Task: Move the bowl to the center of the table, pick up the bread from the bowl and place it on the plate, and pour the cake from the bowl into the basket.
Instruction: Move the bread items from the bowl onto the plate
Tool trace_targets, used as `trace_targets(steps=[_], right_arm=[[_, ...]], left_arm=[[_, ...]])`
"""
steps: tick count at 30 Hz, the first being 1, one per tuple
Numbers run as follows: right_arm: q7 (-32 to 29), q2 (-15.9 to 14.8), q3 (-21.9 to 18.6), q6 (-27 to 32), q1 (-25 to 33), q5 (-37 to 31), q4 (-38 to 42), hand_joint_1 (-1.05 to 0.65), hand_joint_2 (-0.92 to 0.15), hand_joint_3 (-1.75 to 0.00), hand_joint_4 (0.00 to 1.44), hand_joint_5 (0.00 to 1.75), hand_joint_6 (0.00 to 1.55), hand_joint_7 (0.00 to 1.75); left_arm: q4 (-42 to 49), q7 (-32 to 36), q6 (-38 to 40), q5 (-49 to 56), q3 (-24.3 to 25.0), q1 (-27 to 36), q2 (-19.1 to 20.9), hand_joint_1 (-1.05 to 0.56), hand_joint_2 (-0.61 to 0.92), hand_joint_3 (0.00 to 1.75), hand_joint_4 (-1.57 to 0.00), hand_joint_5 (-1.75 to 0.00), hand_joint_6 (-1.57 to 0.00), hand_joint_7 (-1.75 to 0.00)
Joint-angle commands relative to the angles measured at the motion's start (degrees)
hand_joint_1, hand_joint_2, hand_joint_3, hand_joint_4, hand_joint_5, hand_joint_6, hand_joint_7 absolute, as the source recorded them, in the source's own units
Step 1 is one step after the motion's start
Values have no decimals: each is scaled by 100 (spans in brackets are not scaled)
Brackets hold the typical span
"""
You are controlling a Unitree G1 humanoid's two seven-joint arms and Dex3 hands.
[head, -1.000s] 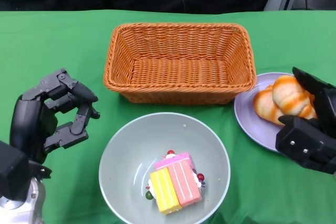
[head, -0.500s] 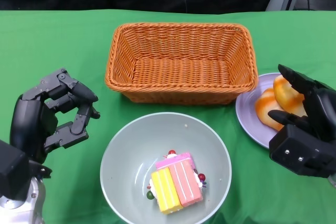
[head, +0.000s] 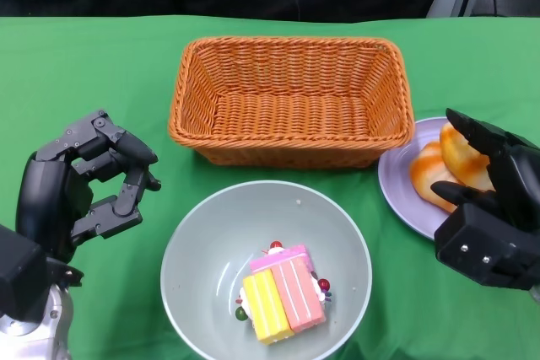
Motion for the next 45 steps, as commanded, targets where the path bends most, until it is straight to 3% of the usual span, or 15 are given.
trace_targets(steps=[1, 10, 21, 26, 30, 37, 38, 41, 43, 45], right_arm=[[57, -144, -118, -29, 224, 59, -391, -72, -92, -19, 42, 0, 43, 0], [377, -201, -281, 14, 784, 73, -1687, -74, -92, -23, 43, 1, 45, 1], [721, -162, -442, 70, 1170, 94, -2434, -73, -92, -22, 45, 1, 46, 1], [795, -65, -585, -166, 1403, 353, -2727, -69, -92, -19, 49, 3, 50, 2], [1008, 113, -818, -743, 1835, 1119, -3256, -52, -92, -11, 62, 9, 60, 5], [1799, 552, -975, -1154, 2688, 2626, -4329, -16, -92, -5, 92, 24, 85, 12], [1988, 601, -980, -1159, 2812, 2936, -4460, -14, -92, -8, 94, 36, 89, 13], [2492, 727, -1059, -1250, 3060, 3721, -4681, -14, -92, -10, 75, 90, 93, 17], [2782, 787, -1143, -1304, 3109, 4080, -4705, -13, -92, -11, 68, 109, 92, 26], [2985, 844, -1232, -1301, 3123, 4304, -4704, -8, -91, -18, 64, 118, 85, 47]], left_arm=[[-99, 1, 35, -30, 34, -28, 108, -2, 62, 101, -75, -155, -77, -135], [-37, -36, 56, -47, 37, -61, 127, -3, 61, 102, -75, -155, -77, -135], [-25, 23, -13, 38, 27, -52, 116, -3, 62, 100, -75, -154, -77, -135], [-17, -48, -24, -44, 29, -57, 111, -2, 63, 101, -75, -155, -77, -134], [-39, 22, 6, 21, 28, -59, 121, -3, 63, 101, -74, -155, -78, -134], [35, -35, 44, -55, 52, -117, 133, -2, 62, 101, -75, -154, -77, -134], [40, -47, 43, -64, 55, -120, 138, -2, 62, 102, -74, -154, -77, -134], [41, -88, 42, -95, 58, -118, 153, -3, 62, 102, -75, -154, -77, -134], [74, -137, 25, -121, 65, -122, 164, -2, 61, 100, -75, -154, -77, -134], [77, -165, 36, -127, 67, -118, 174, -2, 62, 99, -75, -154, -78, -134]])
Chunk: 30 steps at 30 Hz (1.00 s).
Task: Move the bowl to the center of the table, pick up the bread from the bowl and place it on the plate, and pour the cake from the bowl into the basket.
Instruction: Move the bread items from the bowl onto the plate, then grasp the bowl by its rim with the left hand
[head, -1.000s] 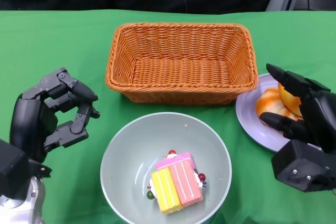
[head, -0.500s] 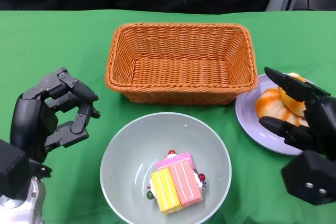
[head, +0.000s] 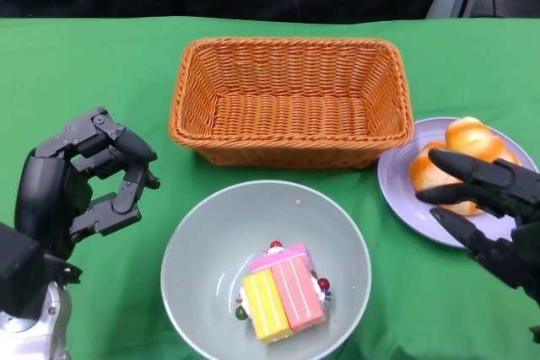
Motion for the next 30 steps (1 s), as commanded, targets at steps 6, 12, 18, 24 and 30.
trace_targets(steps=[6, 12, 18, 24, 30], right_arm=[[489, 254, -421, 114, 202, 466, -167, -4, -81, -42, 67, 129, 75, 90], [799, 365, -512, 308, 306, 708, -353, -4, -63, -83, 62, 144, 70, 110], [971, 459, -573, 600, 306, 852, -490, -8, -65, -74, 61, 149, 67, 114], [1089, 580, -654, 762, 254, 892, -548, -8, -64, -75, 61, 150, 66, 115], [1288, 606, -738, 943, 198, 1091, -589, -12, -66, -73, 63, 149, 66, 113]], left_arm=[[110, -212, -53, -149, 52, -45, 141, -3, 62, 98, -75, -153, -77, -132], [239, -294, -526, 194, -30, -36, 362, -8, 62, 91, -72, -144, -78, -114], [-138, -429, -1370, 900, -234, 233, 920, -17, 61, 63, -64, -75, -76, -30], [-622, -403, -2242, 1450, -194, 453, 1610, -34, 85, 8, -59, -15, -66, 0], [-470, -76, -3431, 2200, -22, 451, 1964, -48, 86, 3, -51, -7, -57, 0]])
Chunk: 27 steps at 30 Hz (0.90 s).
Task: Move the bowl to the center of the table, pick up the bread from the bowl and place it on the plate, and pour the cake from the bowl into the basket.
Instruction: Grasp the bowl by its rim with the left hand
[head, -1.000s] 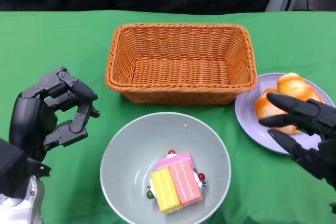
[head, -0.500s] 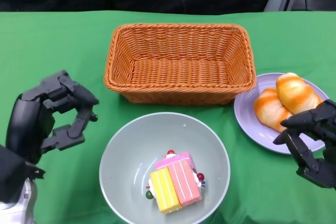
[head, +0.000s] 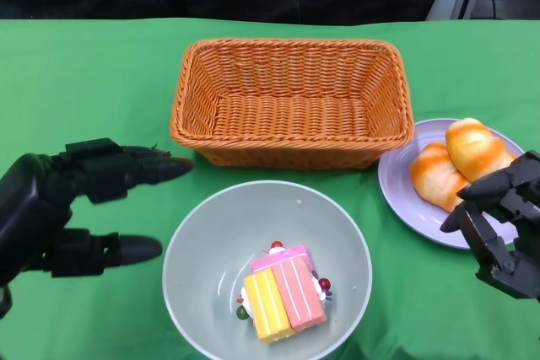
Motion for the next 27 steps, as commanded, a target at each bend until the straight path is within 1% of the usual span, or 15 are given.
trace_targets(steps=[1, 5, 7, 9, 11, 14, 18, 21, 24, 25, 27], right_arm=[[19, 14, -121, 115, -31, 76, -117, -12, -66, -72, 64, 148, 66, 112], [14, 38, -146, 147, -28, 27, -129, -12, -66, -72, 65, 149, 67, 112], [5, 62, -155, 205, -26, 75, -150, -13, -66, -70, 64, 149, 67, 111], [-20, 111, -178, 259, -29, 114, -168, -15, -67, -68, 64, 148, 67, 110], [-39, 164, -207, 285, -37, 115, -169, -15, -67, -67, 65, 148, 67, 110], [-23, 220, -245, 368, -40, 134, -183, -17, -70, -64, 64, 149, 65, 112], [-31, 295, -271, 390, -37, 130, -180, -18, -73, -59, 64, 150, 63, 114], [-159, 350, -264, 467, 7, -5, -250, -19, -73, -57, 64, 150, 64, 114], [-162, 395, -244, 555, 37, 38, -317, -18, -74, -55, 64, 151, 64, 113], [-155, 407, -242, 574, 44, 36, -330, -17, -74, -55, 64, 151, 64, 113], [-178, 434, -231, 640, 68, 7, -398, -17, -74, -55, 64, 151, 64, 113]], left_arm=[[231, 295, -648, 387, 158, -39, 175, -50, 86, 2, -52, -7, -57, 0], [599, 558, -1253, 906, 319, -132, 290, -56, 84, 1, -54, -7, -56, 0], [804, 656, -1538, 1080, 335, -171, 349, -58, 81, 0, -55, -7, -54, 0], [1089, 747, -2042, 1365, 414, -258, 359, -57, 77, 0, -58, -8, -54, -1], [1246, 782, -2423, 1677, 537, -333, 362, -56, 76, 0, -60, -9, -55, -1], [1514, 748, -2941, 1972, 549, -526, 392, -53, 74, 0, -65, -11, -61, -4], [1622, 975, -3049, 2211, 343, -623, 419, -52, 72, 0, -70, -14, -67, -5], [1550, 1443, -3049, 2597, -7, -619, 458, -54, 78, 2, -77, -16, -72, -6], [1516, 1914, -3049, 3033, -242, -646, 572, -52, 79, 2, -78, -15, -75, -5], [1515, 2031, -3049, 3201, -283, -661, 602, -51, 74, 1, -79, -15, -77, -6], [1485, 2202, -3049, 3566, -265, -683, 627, -47, 71, 0, -80, -14, -80, -6]])
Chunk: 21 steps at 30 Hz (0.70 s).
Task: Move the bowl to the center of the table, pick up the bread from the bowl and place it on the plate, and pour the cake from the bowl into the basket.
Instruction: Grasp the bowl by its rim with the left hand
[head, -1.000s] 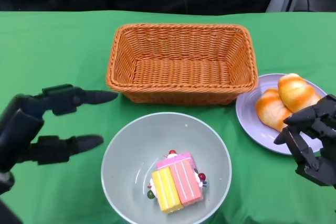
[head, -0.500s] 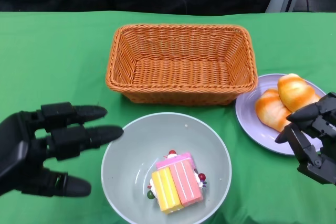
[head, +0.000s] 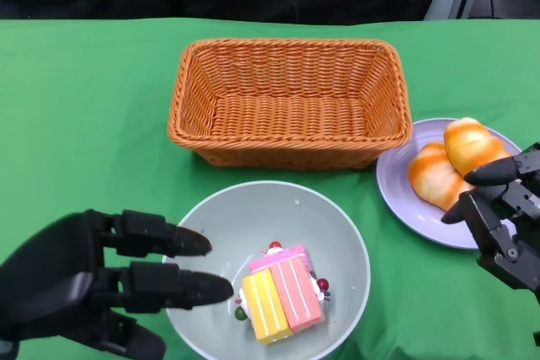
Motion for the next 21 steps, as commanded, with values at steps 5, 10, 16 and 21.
trace_targets(steps=[5, 10, 16, 21], right_arm=[[-70, 98, -10, 230, 120, 51, -298, -17, -73, -56, 64, 153, 65, 114], [-92, 168, 16, 325, 193, 25, -449, -15, -66, -68, 65, 151, 67, 113], [-111, 282, 73, 290, 268, -28, -554, -16, -62, -73, 66, 150, 68, 113], [-163, 360, 121, 306, 329, -95, -643, -15, -61, -77, 67, 148, 70, 110]], left_arm=[[-285, 564, -34, 1220, 105, -70, 168, -40, 73, 1, -82, -12, -89, -6], [-542, 910, 63, 1971, 179, -44, 40, -39, 75, 1, -92, -9, -98, -4], [-1178, 1414, 907, 2629, -157, 186, 133, -42, 73, 0, -93, -5, -97, -1], [-1708, 2118, 1846, 3023, -712, 449, 369, -43, 72, 0, -91, -2, -93, 0]])
